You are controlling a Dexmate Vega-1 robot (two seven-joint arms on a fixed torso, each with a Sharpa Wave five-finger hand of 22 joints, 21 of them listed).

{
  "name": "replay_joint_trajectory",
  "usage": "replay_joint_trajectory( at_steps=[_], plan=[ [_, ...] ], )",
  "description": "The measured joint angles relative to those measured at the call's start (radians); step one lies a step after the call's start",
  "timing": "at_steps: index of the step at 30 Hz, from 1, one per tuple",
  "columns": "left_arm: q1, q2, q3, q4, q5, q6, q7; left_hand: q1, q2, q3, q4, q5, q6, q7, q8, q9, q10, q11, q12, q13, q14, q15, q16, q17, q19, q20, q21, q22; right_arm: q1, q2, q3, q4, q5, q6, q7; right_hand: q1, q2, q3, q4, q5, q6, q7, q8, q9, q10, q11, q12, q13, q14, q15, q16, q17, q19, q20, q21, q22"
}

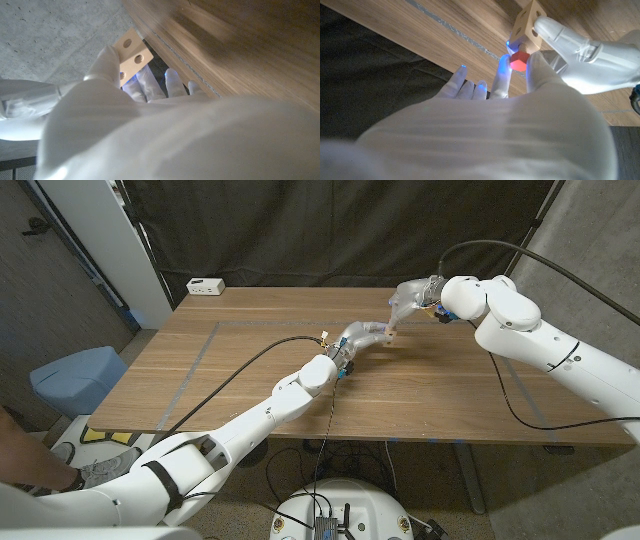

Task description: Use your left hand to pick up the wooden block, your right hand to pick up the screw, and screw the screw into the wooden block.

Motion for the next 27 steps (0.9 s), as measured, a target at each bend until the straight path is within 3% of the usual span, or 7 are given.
replay_joint_trajectory(
  at_steps=[11, 17, 27],
  plan=[
    [0.002, 0.001, -0.001, -0.003, -0.001, 0.002, 0.001, 0.000, 0.000, 0.000, 0.000, 0.000, 0.000, 0.000, 0.000, 0.000, -0.002, 0.001, 0.003, 0.000, 0.000, 0.000, 0.000, 0.000, 0.000, 0.000, 0.000, 0.000, -0.006, 0.001, -0.003, 0.004, 0.002, -0.013, -0.018, -0.060, 0.017, -0.019, 0.026, 0.000, 0.039, 0.003, 0.015, -0.005, 0.032, 0.009, 0.000, -0.002, 0.018, 0.000, 0.004, 0.004, 0.017, 0.001, 0.000, 0.000],
    [0.002, 0.002, -0.001, -0.005, 0.000, 0.004, 0.002, 0.000, 0.000, 0.000, 0.000, 0.000, 0.000, 0.000, 0.000, 0.000, 0.002, -0.002, 0.003, 0.000, 0.000, 0.000, 0.000, 0.000, 0.000, 0.000, 0.000, 0.000, -0.005, 0.000, -0.011, 0.004, 0.000, -0.017, -0.019, -0.081, 0.023, -0.030, 0.037, 0.000, 0.063, 0.006, 0.023, -0.005, 0.046, -0.004, 0.000, -0.002, 0.026, -0.001, 0.008, 0.001, 0.021, -0.003, 0.000, 0.000],
    [0.003, 0.003, -0.001, -0.007, 0.000, 0.006, 0.002, 0.000, 0.000, 0.000, 0.000, -0.002, 0.000, 0.000, 0.000, -0.001, 0.002, -0.002, 0.003, 0.000, 0.000, 0.000, 0.000, 0.000, 0.000, 0.000, 0.000, 0.000, -0.001, 0.000, -0.025, 0.004, -0.023, -0.024, -0.014, -0.107, 0.024, -0.046, 0.037, 0.005, 0.120, 0.001, 0.040, -0.010, 0.073, -0.007, 0.007, -0.002, 0.037, -0.001, 0.008, 0.001, 0.037, -0.001, 0.000, 0.000]
  ],
)
